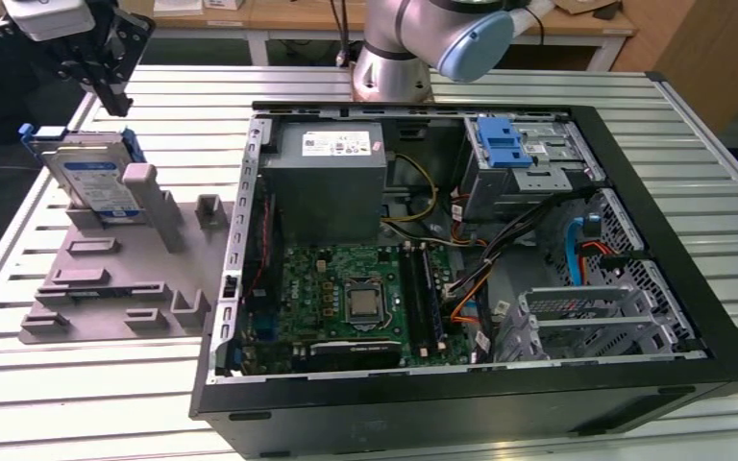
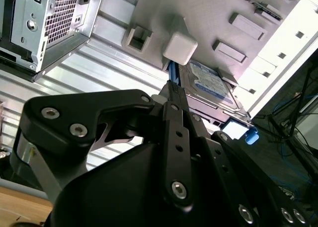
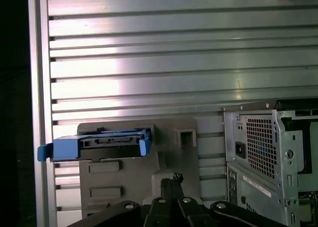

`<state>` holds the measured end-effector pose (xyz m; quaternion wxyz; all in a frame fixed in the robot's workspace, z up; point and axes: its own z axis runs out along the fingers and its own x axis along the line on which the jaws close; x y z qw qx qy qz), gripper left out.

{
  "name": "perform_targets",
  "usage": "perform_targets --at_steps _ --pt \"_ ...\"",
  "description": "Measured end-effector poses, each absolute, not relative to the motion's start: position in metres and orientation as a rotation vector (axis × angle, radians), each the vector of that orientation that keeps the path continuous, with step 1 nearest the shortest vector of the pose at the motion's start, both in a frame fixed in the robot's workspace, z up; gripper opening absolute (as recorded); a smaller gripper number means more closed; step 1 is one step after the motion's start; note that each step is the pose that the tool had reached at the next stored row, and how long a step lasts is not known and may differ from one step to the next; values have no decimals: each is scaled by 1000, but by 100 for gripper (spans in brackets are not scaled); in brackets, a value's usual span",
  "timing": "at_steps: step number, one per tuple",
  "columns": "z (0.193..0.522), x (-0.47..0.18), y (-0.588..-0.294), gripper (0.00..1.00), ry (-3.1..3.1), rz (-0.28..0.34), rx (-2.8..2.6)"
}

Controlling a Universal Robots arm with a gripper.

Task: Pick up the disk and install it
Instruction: 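Reach for the disk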

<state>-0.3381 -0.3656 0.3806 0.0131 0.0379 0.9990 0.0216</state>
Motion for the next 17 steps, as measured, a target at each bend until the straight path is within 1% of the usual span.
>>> perform_targets --at_steps 8,17 --pt "381 -341 -366 11 3112 67 118" --pt "380 -359 -366 11 3112 67 118"
